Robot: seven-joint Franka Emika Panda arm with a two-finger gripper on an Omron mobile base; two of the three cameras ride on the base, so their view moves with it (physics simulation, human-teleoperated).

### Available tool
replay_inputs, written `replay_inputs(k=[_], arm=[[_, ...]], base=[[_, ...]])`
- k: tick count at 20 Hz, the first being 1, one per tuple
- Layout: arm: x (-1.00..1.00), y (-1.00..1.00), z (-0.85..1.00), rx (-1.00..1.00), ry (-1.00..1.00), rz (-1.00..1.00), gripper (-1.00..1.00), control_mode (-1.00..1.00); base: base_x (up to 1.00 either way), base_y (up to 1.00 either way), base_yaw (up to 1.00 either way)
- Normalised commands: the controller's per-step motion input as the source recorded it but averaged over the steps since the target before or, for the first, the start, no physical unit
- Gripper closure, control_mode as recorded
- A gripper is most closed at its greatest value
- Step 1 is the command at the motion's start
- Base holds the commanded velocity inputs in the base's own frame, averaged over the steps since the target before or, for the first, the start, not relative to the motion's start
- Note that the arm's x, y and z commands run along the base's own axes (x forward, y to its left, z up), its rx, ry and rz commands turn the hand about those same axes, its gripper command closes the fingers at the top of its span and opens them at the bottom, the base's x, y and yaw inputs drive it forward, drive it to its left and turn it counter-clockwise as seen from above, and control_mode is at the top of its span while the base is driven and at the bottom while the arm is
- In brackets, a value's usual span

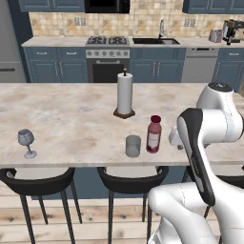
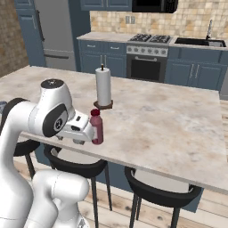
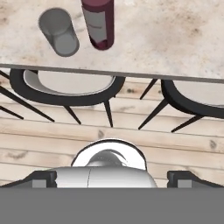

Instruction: There is a wine glass and glass cup on the dining counter. Place the wine bottle next to the wine glass and the juice bottle next to the glass cup.

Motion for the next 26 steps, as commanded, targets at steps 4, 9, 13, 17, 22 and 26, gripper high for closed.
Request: replay_inputs(k=[4,9,13,17,22,26], arm=[[0.00,0.00,0.00,0.00,0.00,0.00,-1.00,-1.00],[0.00,0.00,0.00,0.00,0.00,0.00,-1.00,-1.00],[0.00,0.00,0.00,0.00,0.00,0.00,-1.00,1.00],[0.00,0.00,0.00,0.00,0.00,0.00,-1.00,1.00],[0.00,0.00,0.00,0.00,0.00,0.00,-1.00,1.00],[0.00,0.00,0.00,0.00,0.00,0.00,-1.00,1.00]], base=[[0.00,0.00,0.00],[0.00,0.00,0.00],[-0.09,0.00,0.00],[-0.53,-0.04,-0.02],[-0.66,-0.01,-0.02],[-0.49,-0.07,-0.08]])
